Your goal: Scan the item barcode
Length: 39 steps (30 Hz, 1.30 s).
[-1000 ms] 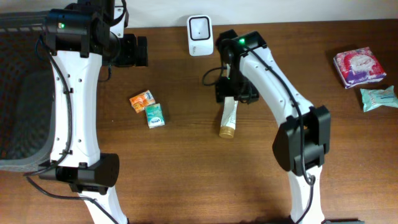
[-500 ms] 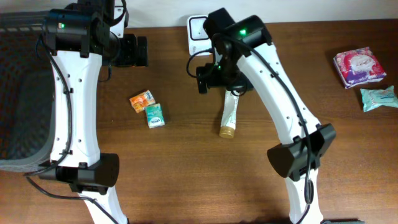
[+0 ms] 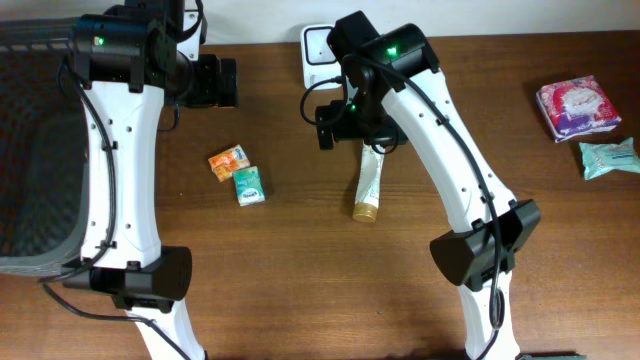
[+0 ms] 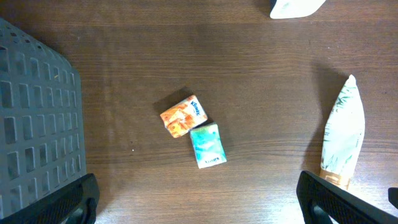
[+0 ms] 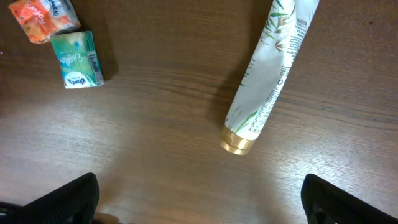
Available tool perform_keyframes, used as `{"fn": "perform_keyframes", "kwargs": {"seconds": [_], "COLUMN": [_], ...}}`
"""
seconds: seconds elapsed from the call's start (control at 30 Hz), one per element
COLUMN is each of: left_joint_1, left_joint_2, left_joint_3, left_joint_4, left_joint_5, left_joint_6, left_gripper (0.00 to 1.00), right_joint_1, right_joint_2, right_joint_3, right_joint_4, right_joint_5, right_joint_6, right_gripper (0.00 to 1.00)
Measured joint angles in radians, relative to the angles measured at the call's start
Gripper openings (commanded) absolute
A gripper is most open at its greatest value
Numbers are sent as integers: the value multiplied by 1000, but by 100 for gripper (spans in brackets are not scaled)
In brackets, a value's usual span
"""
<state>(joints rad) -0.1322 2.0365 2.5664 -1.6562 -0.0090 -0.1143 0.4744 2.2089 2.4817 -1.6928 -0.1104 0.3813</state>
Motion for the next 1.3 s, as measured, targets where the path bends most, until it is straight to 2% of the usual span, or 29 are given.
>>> {"fn": "perform_keyframes", "kwargs": {"seconds": [0.43,0.57,0.7,0.87,1.3], "left_joint_1": [0,0,0,0,0], "left_joint_2": [0,0,0,0,0], "left_joint_3": [0,0,0,0,0], "left_joint_4": [0,0,0,0,0], "left_joint_5": [0,0,0,0,0], "left_joint_6": [0,0,0,0,0], "left_gripper": [99,99,99,99,99], "right_joint_1": [22,53,62,42,23], "right_joint_2": [38,70,84,86,86], "right_joint_3": [-2,-84,-235,-393,-414], "right_joint_4": [104,130,229,243,277], "right_joint_5": [-6,162,245,341,367], "right_joint_6": [3,92,134,222,284], "right_gripper": [99,99,99,99,99]}}
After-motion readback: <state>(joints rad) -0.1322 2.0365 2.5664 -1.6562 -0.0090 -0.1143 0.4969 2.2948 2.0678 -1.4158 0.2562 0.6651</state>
